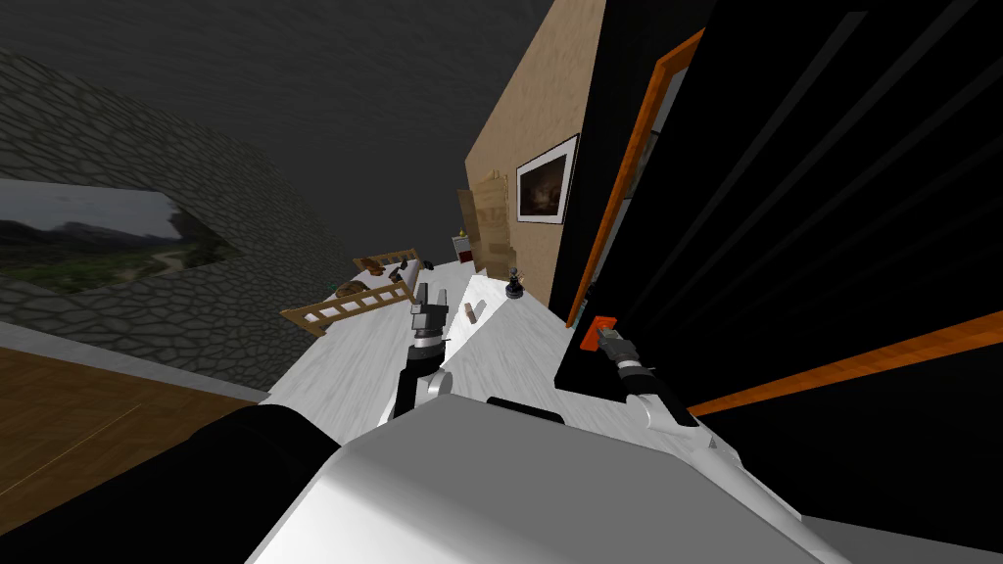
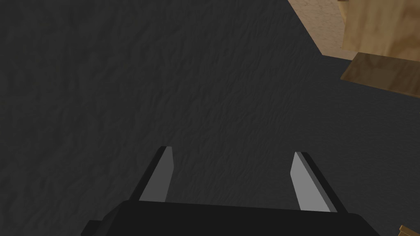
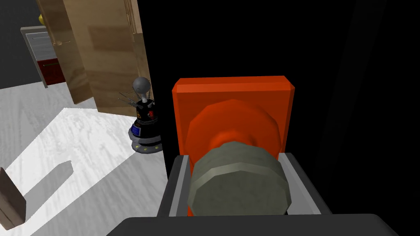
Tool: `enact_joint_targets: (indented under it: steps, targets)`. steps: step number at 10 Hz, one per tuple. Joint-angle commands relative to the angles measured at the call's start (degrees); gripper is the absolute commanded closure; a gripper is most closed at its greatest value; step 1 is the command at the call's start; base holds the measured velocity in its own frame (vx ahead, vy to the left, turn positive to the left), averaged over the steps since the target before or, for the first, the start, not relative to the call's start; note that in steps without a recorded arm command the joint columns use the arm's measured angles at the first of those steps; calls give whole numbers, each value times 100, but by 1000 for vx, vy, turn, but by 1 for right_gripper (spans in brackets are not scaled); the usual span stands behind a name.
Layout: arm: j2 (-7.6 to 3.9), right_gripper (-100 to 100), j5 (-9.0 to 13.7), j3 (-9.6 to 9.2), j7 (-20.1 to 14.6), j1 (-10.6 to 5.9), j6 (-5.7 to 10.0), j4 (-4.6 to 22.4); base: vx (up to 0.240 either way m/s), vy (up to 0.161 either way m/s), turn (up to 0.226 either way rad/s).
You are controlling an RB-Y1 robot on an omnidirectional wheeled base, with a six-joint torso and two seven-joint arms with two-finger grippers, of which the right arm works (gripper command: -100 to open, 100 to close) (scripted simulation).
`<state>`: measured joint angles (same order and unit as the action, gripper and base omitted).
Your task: Pull the door open
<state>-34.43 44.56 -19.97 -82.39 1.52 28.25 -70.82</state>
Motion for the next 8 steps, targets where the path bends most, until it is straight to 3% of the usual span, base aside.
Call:
enact_joint_targets:
  steps: [1,7,8]
  targets:
    - [-175,100,-45,-151,-134,118,142,-135,-101,-41,-10]
    - [-811,100,-200,-710,-604,542,609,-633,-92,-50,-15]
    - [-972,100,-239,-852,-724,650,728,-760,-91,-90,-23]
